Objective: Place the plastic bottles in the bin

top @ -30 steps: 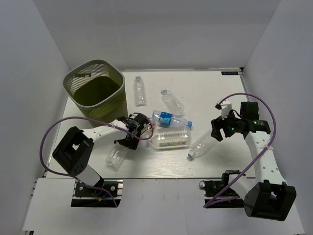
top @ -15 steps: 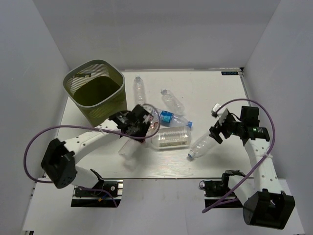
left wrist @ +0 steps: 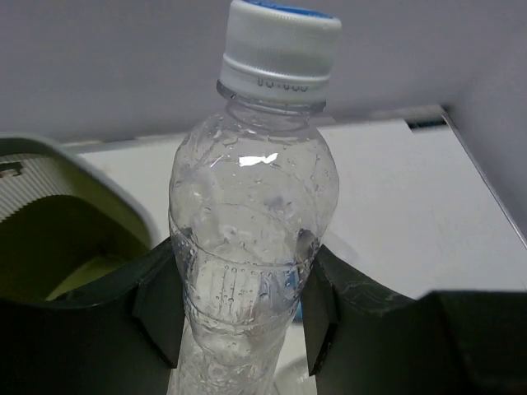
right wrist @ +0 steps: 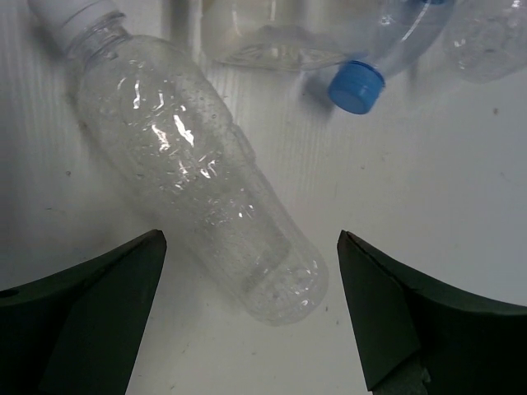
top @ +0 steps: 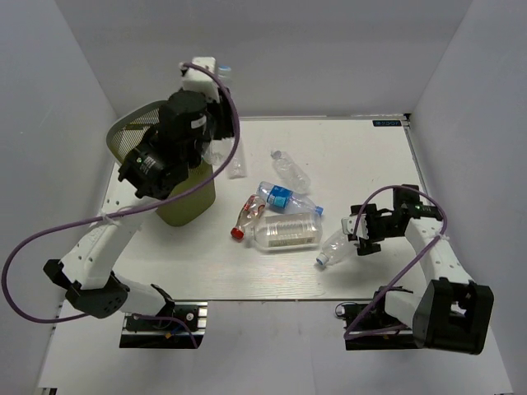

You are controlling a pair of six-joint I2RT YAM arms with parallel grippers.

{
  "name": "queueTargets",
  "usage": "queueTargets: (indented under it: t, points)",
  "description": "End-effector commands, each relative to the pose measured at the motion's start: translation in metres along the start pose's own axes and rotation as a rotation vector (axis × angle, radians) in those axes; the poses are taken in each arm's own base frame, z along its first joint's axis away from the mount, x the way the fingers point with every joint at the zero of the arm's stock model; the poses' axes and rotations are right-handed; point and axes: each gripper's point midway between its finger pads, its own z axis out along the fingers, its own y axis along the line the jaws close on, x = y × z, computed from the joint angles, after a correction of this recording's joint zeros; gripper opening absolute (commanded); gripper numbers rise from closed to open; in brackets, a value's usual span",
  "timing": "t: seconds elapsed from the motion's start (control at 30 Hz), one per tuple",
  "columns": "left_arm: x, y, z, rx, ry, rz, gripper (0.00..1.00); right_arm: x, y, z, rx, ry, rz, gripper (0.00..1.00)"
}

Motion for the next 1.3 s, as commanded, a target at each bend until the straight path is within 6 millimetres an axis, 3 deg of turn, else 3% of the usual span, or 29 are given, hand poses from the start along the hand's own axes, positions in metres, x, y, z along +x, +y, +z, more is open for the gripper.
queueTargets:
  t: [0.0,0.03,0.13,0.27,0.5,0.53,0.57,0.63,0.67,0.73,0.77,0.83,0.87,0.93,0.97,1.0,1.07,1.1,1.13,1.17,1.2,1.27]
  points:
    - [-0.028,0.060,-0.003,-0.321,-0.072,-0.060,0.19,-0.006,-0.013,-0.001,-0.048,-0.028,-0.299,0.90]
    - [-0.041,0.076,-0.010,-0.383,-0.109,-0.080,0.19,-0.005,-0.005,0.005,-0.091,-0.056,-0.296,0.90]
    - [-0.046,0.106,-0.008,-0.510,-0.121,-0.101,0.28,0.002,-0.002,0.013,-0.134,-0.061,-0.352,0.90]
    - [-0.029,0.145,0.000,-0.639,-0.057,-0.110,0.36,0.017,-0.001,0.028,-0.164,-0.039,-0.403,0.90]
    - [0.028,0.203,0.029,-0.725,0.082,-0.170,0.43,0.031,0.011,0.051,-0.243,-0.036,-0.429,0.90]
    - [0.032,0.208,0.033,-0.729,0.096,-0.172,0.47,0.034,0.014,0.052,-0.256,-0.038,-0.419,0.90]
    - [0.036,0.213,0.037,-0.721,0.111,-0.181,0.63,0.035,0.016,0.053,-0.263,-0.039,-0.422,0.90]
    - [0.044,0.211,0.045,-0.696,0.142,-0.184,0.83,0.032,0.025,0.059,-0.305,-0.052,-0.431,0.88]
    - [0.046,0.209,0.048,-0.655,0.166,-0.162,1.00,0.031,0.029,0.062,-0.323,-0.059,-0.435,0.83]
    - [0.037,0.203,0.050,-0.605,0.144,-0.152,1.00,0.031,0.042,0.060,-0.367,-0.061,-0.409,0.75]
    - [0.030,0.194,0.051,-0.529,0.141,-0.109,1.00,0.030,0.045,0.060,-0.385,-0.069,-0.411,0.59]
    - [0.015,0.170,0.052,-0.404,0.096,-0.045,1.00,0.027,0.063,0.054,-0.461,-0.091,-0.367,0.42]
    - [0.009,0.142,0.055,-0.230,0.084,-0.017,1.00,0.024,0.066,0.051,-0.478,-0.103,-0.344,0.32]
    - [0.000,0.107,0.038,-0.018,0.036,0.064,1.00,0.019,0.073,0.045,-0.504,-0.113,-0.300,0.23]
    - [0.002,0.071,0.033,0.193,0.017,0.083,1.00,0.013,0.067,0.040,-0.488,-0.118,-0.292,0.17]
    - [-0.002,0.048,0.019,0.315,-0.004,0.089,1.00,0.010,0.064,0.037,-0.478,-0.113,-0.247,0.16]
    - [0.016,0.004,0.006,0.572,0.039,0.062,1.00,-0.011,0.050,0.024,-0.442,-0.165,-0.190,0.10]
    - [0.024,-0.009,0.000,0.646,0.069,0.038,1.00,-0.018,0.029,0.017,-0.393,-0.164,-0.167,0.09]
    - [0.037,-0.029,-0.006,0.740,0.113,0.016,1.00,-0.037,0.005,0.008,-0.320,-0.214,-0.115,0.09]
    - [0.060,-0.037,-0.008,0.766,0.187,-0.011,1.00,-0.048,-0.002,-0.001,-0.299,-0.228,-0.099,0.08]
    - [0.075,-0.051,-0.014,0.807,0.228,-0.002,1.00,-0.059,-0.033,-0.016,-0.232,-0.213,-0.101,0.08]
    - [0.104,-0.054,-0.019,0.795,0.296,0.005,1.00,-0.083,-0.055,-0.028,-0.145,-0.271,-0.063,0.08]
